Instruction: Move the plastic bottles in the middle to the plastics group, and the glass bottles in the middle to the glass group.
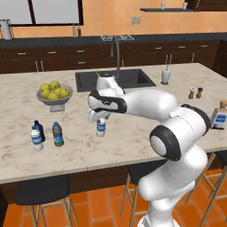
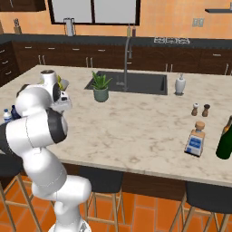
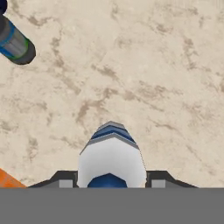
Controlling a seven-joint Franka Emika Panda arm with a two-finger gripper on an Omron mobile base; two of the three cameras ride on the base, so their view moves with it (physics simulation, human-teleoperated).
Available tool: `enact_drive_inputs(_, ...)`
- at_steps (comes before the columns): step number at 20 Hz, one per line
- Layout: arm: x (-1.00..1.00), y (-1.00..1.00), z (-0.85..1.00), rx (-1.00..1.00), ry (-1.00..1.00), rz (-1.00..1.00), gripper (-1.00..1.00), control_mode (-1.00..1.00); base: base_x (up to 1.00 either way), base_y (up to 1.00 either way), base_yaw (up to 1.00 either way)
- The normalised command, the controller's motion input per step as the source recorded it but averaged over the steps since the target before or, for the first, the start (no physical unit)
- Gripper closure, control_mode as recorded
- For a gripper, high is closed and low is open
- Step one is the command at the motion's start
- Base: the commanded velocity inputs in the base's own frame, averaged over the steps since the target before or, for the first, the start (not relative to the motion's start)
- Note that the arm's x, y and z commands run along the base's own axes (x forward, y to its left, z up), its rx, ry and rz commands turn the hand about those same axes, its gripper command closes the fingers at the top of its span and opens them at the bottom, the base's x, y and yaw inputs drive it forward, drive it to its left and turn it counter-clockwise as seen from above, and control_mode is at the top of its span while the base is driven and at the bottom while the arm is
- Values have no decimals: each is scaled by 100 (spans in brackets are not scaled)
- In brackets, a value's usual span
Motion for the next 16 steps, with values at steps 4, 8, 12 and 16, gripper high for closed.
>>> enact_drive_inputs(4, -17, 100, 0, 3, 0, 13, 100, -100, 0, 0, 0)
enact_drive_inputs(8, -13, 99, 0, 5, 0, 12, 100, -100, 0, 0, 0)
enact_drive_inputs(12, -4, 88, -4, 11, 0, 1, 100, -100, 0, 0, 0)
enact_drive_inputs(16, -6, 71, -24, 8, 0, 1, 100, -100, 0, 0, 0)
